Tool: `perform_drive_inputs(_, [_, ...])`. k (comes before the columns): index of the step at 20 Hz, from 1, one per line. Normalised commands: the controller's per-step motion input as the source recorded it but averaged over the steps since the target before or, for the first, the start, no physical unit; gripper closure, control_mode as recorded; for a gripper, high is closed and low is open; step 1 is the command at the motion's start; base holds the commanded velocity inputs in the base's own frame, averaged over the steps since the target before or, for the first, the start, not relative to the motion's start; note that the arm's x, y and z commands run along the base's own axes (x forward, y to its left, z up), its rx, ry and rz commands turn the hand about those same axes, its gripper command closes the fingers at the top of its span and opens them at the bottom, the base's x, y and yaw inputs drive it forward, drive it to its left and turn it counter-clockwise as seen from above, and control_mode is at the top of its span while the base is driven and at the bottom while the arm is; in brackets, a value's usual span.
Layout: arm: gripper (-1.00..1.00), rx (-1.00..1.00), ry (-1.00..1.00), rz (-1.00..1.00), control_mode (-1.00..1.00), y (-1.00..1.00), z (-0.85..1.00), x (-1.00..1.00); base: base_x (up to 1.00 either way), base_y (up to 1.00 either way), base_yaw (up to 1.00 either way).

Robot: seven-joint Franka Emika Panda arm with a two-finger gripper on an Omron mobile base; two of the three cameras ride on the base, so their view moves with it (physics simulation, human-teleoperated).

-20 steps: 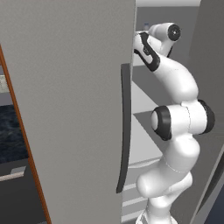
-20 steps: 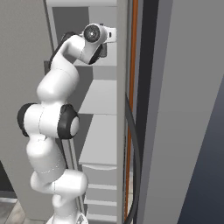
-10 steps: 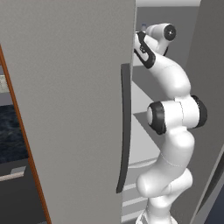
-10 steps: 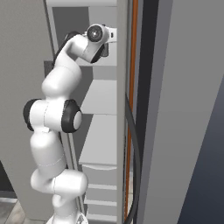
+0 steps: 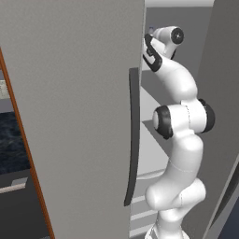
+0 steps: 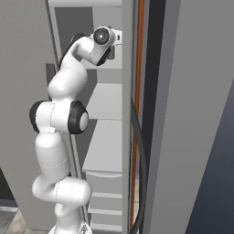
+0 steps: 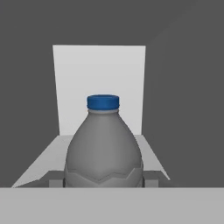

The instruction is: Take the bottled waters from the counter and place them in the freezer to freeze. Close the freezer door after placing the bottles.

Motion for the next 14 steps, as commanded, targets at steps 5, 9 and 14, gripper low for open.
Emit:
perform_drive_inputs(5, [1.0, 0.0, 0.0, 0.0, -1.0, 0.0, -0.14, 0.21, 0.0, 0.0, 0.0])
perform_drive_inputs(9, [1.0, 0.0, 0.0, 0.0, -1.0, 0.0, -0.18, 0.14, 0.0, 0.0, 0.0])
perform_drive_inputs(14, [1.0, 0.0, 0.0, 0.0, -1.0, 0.0, -0.2, 0.09, 0.0, 0.0, 0.0])
